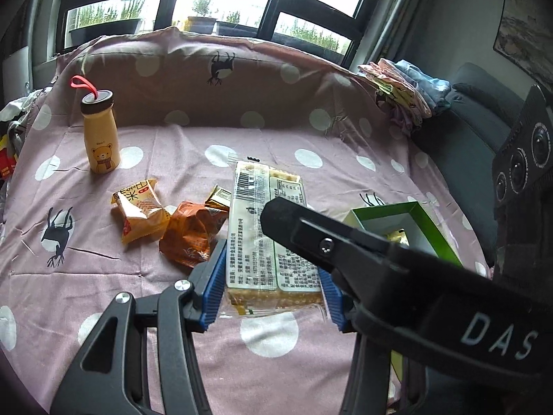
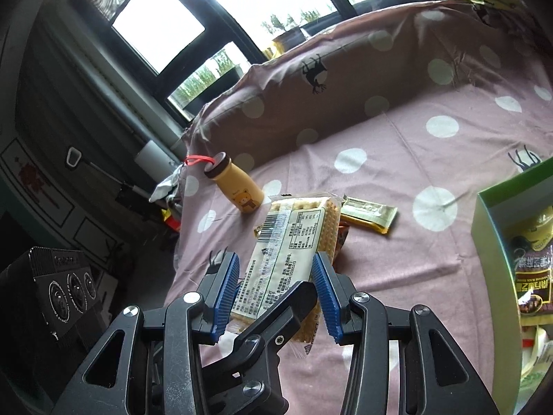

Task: Organize snacks
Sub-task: 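Lift the biscuit packet with the right gripper and carry it over the box, then lower the biscuit packet into the box and open the right gripper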

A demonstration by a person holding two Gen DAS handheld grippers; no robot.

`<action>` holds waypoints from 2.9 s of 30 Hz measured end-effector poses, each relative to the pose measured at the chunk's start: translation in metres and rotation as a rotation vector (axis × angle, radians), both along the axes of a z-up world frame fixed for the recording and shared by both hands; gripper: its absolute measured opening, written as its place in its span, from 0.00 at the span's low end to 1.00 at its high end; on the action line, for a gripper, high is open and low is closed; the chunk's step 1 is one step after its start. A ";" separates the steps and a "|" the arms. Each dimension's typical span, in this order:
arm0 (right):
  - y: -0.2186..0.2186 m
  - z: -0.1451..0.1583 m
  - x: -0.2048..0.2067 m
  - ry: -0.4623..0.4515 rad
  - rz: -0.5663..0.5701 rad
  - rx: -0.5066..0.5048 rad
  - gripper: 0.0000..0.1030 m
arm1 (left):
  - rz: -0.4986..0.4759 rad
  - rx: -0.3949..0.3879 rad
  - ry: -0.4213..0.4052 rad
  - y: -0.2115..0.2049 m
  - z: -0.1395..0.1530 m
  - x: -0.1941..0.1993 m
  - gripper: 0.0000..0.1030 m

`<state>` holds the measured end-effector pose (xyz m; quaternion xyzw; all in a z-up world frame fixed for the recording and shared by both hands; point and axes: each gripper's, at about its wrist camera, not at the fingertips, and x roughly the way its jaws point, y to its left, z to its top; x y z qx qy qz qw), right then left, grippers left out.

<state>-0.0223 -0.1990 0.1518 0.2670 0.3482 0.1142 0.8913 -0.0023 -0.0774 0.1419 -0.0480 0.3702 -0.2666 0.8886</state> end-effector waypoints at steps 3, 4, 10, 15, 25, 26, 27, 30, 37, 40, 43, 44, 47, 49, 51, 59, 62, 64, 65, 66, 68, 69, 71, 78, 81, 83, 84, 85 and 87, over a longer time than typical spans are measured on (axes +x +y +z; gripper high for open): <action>-0.010 0.007 -0.015 -0.008 -0.026 -0.003 0.46 | -0.024 0.004 -0.013 -0.012 0.008 -0.011 0.48; -0.014 0.010 -0.019 -0.013 -0.031 -0.002 0.46 | -0.030 0.007 -0.016 -0.016 0.010 -0.015 0.48; -0.035 0.020 -0.044 -0.020 -0.072 0.006 0.46 | -0.082 0.012 -0.022 -0.037 0.019 -0.034 0.48; -0.051 0.022 -0.058 -0.016 -0.104 0.018 0.46 | -0.113 0.031 -0.025 -0.054 0.023 -0.044 0.48; -0.082 0.023 -0.081 0.006 -0.182 0.020 0.46 | -0.194 0.033 -0.007 -0.087 0.023 -0.056 0.48; -0.087 0.022 -0.083 0.004 -0.188 0.029 0.46 | -0.200 0.033 -0.005 -0.091 0.023 -0.057 0.48; -0.091 0.022 -0.084 0.003 -0.193 0.038 0.46 | -0.205 0.033 0.000 -0.095 0.023 -0.057 0.48; -0.103 0.019 -0.089 0.011 -0.209 0.048 0.46 | -0.229 0.037 0.006 -0.107 0.020 -0.059 0.48; -0.129 0.012 -0.097 0.037 -0.280 0.049 0.47 | -0.287 0.061 0.013 -0.141 0.014 -0.062 0.47; -0.141 0.009 -0.102 0.048 -0.312 0.054 0.47 | -0.319 0.059 0.026 -0.153 0.010 -0.063 0.47; -0.153 0.004 -0.107 0.060 -0.332 0.069 0.47 | -0.343 0.059 0.050 -0.163 0.005 -0.063 0.47; -0.156 0.002 -0.108 0.066 -0.337 0.073 0.47 | -0.349 0.057 0.060 -0.166 0.003 -0.062 0.47; -0.165 -0.003 -0.110 0.086 -0.349 0.084 0.47 | -0.363 0.053 0.087 -0.172 -0.003 -0.062 0.47; -0.169 -0.007 -0.111 0.100 -0.355 0.092 0.46 | -0.377 0.056 0.101 -0.176 -0.007 -0.061 0.47; -0.173 -0.011 -0.111 0.108 -0.357 0.097 0.47 | -0.379 0.054 0.111 -0.179 -0.010 -0.061 0.47; -0.186 -0.024 -0.110 0.142 -0.365 0.118 0.46 | -0.391 0.069 0.153 -0.192 -0.022 -0.057 0.47; -0.190 -0.028 -0.111 0.159 -0.376 0.127 0.46 | -0.400 0.062 0.176 -0.194 -0.027 -0.055 0.47; -0.192 -0.030 -0.111 0.167 -0.379 0.126 0.46 | -0.405 0.064 0.186 -0.197 -0.029 -0.054 0.47; -0.192 -0.031 -0.111 0.171 -0.380 0.126 0.46 | -0.407 0.065 0.191 -0.198 -0.030 -0.053 0.47; -0.193 -0.032 -0.110 0.176 -0.381 0.127 0.46 | -0.409 0.066 0.197 -0.199 -0.032 -0.053 0.47; -0.194 -0.034 -0.109 0.189 -0.384 0.129 0.46 | -0.412 0.069 0.210 -0.201 -0.035 -0.052 0.47; -0.195 -0.036 -0.108 0.195 -0.385 0.129 0.46 | -0.413 0.070 0.215 -0.201 -0.037 -0.051 0.47; -0.197 -0.038 -0.107 0.205 -0.387 0.131 0.46 | -0.414 0.072 0.225 -0.202 -0.039 -0.050 0.47; -0.200 -0.045 -0.106 0.228 -0.391 0.137 0.46 | -0.420 0.083 0.247 -0.206 -0.045 -0.048 0.47; -0.203 -0.048 -0.104 0.236 -0.394 0.142 0.46 | -0.423 0.087 0.255 -0.208 -0.048 -0.047 0.47; -0.204 -0.050 -0.104 0.240 -0.396 0.143 0.46 | -0.424 0.091 0.260 -0.210 -0.049 -0.047 0.47; -0.204 -0.051 -0.104 0.243 -0.397 0.144 0.46 | -0.426 0.094 0.264 -0.210 -0.050 -0.046 0.47; -0.205 -0.052 -0.103 0.246 -0.398 0.146 0.46 | -0.426 0.096 0.269 -0.212 -0.051 -0.046 0.47; -0.205 -0.054 -0.103 0.254 -0.402 0.148 0.47 | -0.428 0.098 0.278 -0.212 -0.054 -0.045 0.47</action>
